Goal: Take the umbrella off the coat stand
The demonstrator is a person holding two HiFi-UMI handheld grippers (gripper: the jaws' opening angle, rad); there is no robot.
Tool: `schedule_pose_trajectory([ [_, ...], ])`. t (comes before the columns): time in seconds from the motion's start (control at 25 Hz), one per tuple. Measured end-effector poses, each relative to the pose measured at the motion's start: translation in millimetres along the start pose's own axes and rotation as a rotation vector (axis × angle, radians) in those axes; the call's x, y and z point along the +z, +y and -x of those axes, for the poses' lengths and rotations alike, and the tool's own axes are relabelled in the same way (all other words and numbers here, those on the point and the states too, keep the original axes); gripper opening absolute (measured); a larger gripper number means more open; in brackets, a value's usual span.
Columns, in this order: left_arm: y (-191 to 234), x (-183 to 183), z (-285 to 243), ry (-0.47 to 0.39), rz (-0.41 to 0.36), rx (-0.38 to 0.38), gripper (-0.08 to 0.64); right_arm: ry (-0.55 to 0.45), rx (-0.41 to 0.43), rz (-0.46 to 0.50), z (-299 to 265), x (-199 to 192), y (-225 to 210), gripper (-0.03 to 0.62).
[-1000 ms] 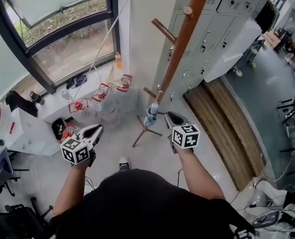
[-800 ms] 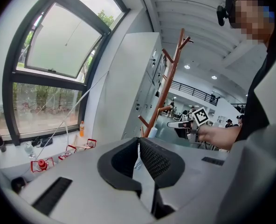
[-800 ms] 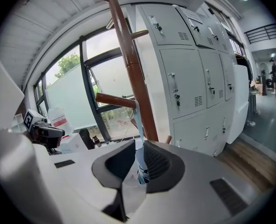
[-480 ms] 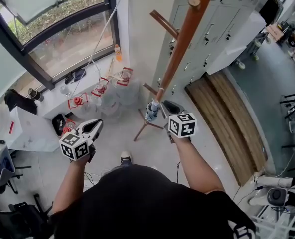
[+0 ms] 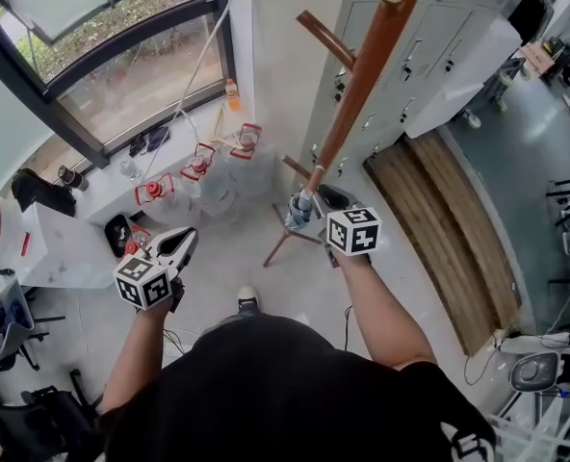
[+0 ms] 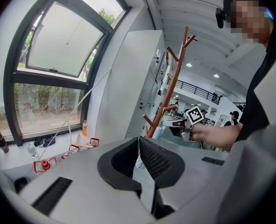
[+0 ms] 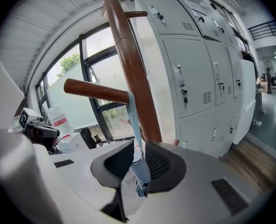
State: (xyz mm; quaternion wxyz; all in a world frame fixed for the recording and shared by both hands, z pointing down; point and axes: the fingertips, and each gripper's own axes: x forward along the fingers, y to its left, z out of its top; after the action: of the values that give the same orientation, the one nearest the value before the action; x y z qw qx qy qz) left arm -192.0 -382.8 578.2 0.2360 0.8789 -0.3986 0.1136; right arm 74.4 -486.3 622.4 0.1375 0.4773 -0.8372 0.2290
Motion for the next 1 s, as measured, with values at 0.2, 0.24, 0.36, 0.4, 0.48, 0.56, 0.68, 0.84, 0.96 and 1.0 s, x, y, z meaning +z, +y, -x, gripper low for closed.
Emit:
schedule_pose_trajectory([
  [0.2,1,-1,-5,0.012,-0.003,-0.012,0.034,0.008,0.007,-0.003,-7,-1,1,0.092],
  [0.24,1,-1,-6,0.015,-0.004,-0.014,0.032,0.008,0.009,-0.003,-8,-1,1,0.092],
  [0.36,2,-2,-7,0.018,-0.004,-0.016,0.032,0.006,0.018,-0.007,-11,-1,2,0.092],
  [0.4,2,-2,-7,0.019,-0.003,-0.016,0.032,0.005,0.02,-0.009,-12,0,2,0.092],
  [0.48,3,-2,-7,0.022,-0.002,-0.016,0.032,0.005,0.022,-0.011,-14,0,2,0.092],
  [0.56,4,-3,-6,0.024,-0.001,-0.016,0.032,0.004,0.025,-0.013,-16,1,3,0.092],
  [0.68,5,-4,-7,0.028,0.0,-0.015,0.034,0.003,0.029,-0.015,-19,2,3,0.091],
  [0.84,4,-4,-8,0.032,0.0,-0.014,0.032,-0.002,0.022,-0.006,-22,4,2,0.055],
  [0.96,1,-6,-7,0.033,0.0,-0.014,0.034,-0.006,0.022,-0.003,-21,5,2,0.035],
  [1.0,0,-6,-6,0.032,0.001,-0.013,0.034,-0.006,0.024,-0.003,-21,5,3,0.031],
])
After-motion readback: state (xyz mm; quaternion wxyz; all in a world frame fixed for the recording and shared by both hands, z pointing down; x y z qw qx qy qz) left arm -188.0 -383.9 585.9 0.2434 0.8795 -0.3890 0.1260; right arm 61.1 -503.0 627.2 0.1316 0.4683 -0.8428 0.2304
